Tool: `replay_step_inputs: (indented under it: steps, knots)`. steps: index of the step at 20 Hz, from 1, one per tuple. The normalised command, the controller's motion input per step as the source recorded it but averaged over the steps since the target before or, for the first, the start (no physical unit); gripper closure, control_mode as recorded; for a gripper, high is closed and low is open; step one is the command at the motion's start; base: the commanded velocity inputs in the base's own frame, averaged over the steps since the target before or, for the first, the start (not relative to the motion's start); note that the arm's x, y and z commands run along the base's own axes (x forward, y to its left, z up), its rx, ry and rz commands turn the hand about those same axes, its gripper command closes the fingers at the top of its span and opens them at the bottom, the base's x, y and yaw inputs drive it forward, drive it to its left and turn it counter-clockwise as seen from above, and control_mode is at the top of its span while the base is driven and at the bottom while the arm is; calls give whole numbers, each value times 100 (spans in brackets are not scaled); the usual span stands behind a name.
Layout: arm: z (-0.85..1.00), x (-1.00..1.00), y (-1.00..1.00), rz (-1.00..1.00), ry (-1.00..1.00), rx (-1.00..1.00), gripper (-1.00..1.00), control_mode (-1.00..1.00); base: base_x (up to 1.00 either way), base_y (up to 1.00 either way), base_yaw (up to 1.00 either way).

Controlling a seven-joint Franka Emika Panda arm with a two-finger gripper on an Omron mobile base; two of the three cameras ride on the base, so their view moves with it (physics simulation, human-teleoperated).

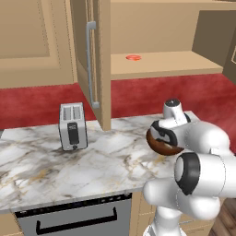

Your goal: Open the cabinet. Pick the tangerine and banana from the cabinet and place them into the bowl. Then close the cabinet.

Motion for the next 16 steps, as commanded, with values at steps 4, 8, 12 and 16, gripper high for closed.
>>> replay_step_inputs:
  steps: [4, 8, 12, 16]
  knots:
    - [-19, 22, -6, 0, 1, 2, 100, -100, 0, 0, 0]
    - [-7, 8, 0, 0, 3, 0, 100, -100, 0, 0, 0]
    - [0, 0, 0, 0, 3, 0, -100, -100, 0, 0, 0]
    - [-3, 2, 0, 0, 1, 0, -100, -100, 0, 0, 0]
